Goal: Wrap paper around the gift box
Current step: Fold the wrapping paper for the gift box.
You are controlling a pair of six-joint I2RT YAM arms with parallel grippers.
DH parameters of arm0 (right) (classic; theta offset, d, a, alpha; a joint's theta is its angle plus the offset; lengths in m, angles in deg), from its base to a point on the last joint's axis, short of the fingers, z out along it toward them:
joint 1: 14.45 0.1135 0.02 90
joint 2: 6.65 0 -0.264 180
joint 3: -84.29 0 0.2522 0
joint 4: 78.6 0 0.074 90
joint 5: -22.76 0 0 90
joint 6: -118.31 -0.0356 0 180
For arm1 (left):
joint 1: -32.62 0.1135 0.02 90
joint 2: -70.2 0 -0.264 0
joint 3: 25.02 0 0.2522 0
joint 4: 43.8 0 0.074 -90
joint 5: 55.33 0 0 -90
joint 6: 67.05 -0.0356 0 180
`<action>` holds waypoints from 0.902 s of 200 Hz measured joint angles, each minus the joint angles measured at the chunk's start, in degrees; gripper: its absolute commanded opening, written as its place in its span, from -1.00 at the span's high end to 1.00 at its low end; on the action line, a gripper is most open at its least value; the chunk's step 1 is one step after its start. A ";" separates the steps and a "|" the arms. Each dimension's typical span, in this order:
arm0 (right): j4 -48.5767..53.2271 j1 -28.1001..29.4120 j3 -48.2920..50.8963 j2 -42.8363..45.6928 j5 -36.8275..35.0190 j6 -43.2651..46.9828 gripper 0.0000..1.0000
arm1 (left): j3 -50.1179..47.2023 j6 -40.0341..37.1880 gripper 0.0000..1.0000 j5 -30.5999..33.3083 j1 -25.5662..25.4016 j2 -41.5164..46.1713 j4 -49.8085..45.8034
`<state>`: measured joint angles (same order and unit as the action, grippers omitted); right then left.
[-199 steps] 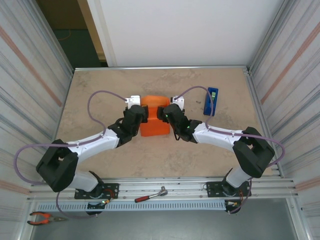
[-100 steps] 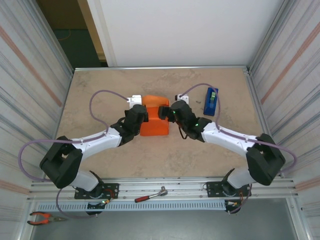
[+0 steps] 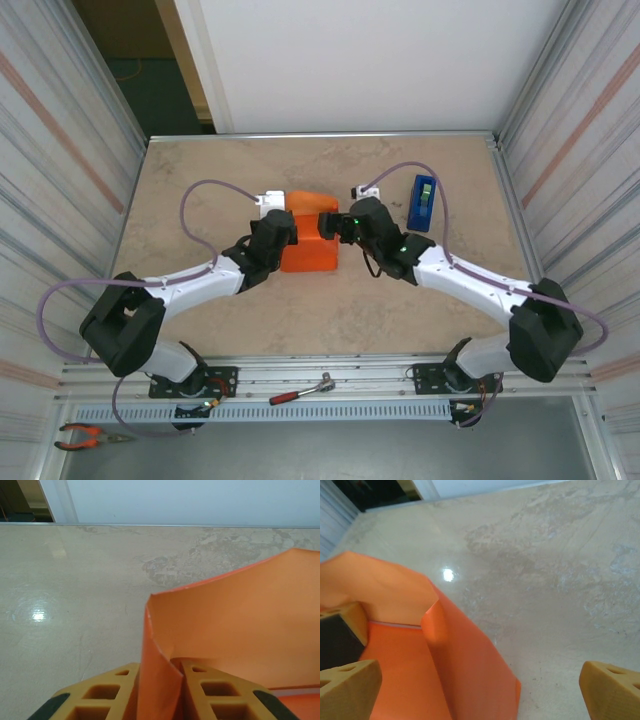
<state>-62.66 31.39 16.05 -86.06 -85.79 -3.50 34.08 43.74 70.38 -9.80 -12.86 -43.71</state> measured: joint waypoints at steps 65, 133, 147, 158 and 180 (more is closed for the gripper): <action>-3.56 1.55 -1.20 -7.80 -7.67 2.75 0.86 | 0.00 0.00 0.51 -0.04 -0.09 -0.04 0.42; -3.13 1.36 -2.75 -8.26 -8.22 4.15 1.00 | -0.13 0.00 0.57 0.00 -0.09 -0.20 0.96; -3.17 0.70 -3.19 -8.24 -7.32 4.00 0.98 | -0.13 0.00 0.58 -0.02 -0.09 -0.24 1.07; -2.93 0.26 -3.54 -8.22 -6.58 4.20 -0.08 | -0.13 0.00 0.59 -0.04 -0.09 -0.31 1.09; -2.03 -0.85 -4.42 -8.20 -5.55 4.07 0.23 | -0.13 0.00 0.60 -0.02 -0.09 -0.31 1.09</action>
<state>-64.69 30.54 11.63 -94.26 -91.34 0.56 33.95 43.74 70.35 -9.89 -13.17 -42.62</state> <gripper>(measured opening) 0.515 0.203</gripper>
